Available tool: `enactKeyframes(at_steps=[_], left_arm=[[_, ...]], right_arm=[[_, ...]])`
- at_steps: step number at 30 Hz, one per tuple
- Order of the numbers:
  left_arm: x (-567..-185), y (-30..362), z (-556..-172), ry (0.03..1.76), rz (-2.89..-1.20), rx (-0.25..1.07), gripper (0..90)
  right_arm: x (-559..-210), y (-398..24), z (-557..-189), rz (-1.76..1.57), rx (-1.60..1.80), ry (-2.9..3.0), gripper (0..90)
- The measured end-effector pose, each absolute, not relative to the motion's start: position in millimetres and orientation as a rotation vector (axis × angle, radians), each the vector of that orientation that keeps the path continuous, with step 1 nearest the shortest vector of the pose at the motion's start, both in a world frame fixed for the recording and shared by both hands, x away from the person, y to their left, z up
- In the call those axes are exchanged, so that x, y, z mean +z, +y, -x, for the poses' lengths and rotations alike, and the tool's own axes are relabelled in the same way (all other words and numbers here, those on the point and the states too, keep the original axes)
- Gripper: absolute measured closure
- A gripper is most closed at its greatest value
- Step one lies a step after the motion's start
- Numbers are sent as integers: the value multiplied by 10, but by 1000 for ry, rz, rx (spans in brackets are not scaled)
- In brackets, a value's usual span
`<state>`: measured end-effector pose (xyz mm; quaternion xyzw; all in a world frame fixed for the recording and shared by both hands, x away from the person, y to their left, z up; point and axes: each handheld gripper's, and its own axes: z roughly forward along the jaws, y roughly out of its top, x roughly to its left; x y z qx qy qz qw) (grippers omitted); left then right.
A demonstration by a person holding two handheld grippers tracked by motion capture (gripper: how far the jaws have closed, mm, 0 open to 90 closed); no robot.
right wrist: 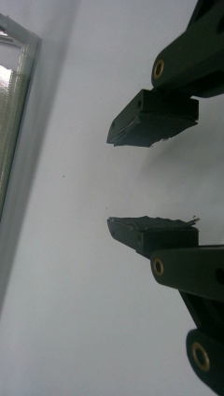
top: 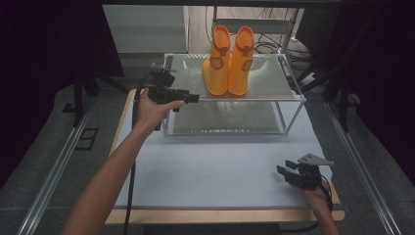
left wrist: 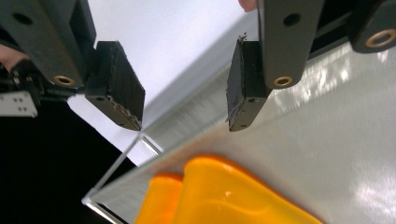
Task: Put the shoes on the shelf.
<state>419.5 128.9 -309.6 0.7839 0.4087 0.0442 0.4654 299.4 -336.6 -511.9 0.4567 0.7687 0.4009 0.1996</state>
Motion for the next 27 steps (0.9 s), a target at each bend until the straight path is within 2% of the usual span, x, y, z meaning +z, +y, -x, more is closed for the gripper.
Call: enactKeyframes(at_steps=[9,12,27], left_arm=[[-3289,1514,-3879,972,-1929,55,465],[-3390,1597,-3776,973,-1933,76,466],[-4162,1883,-3369,1052,-1948,104,457]], right_arm=[[-5128,-3345,-3005,-1267,1124,2155,530],[-5131,-3342,-3009,-1268,1126,2155,530],[-5138,-3330,-3017,-1264,1117,2171,528]])
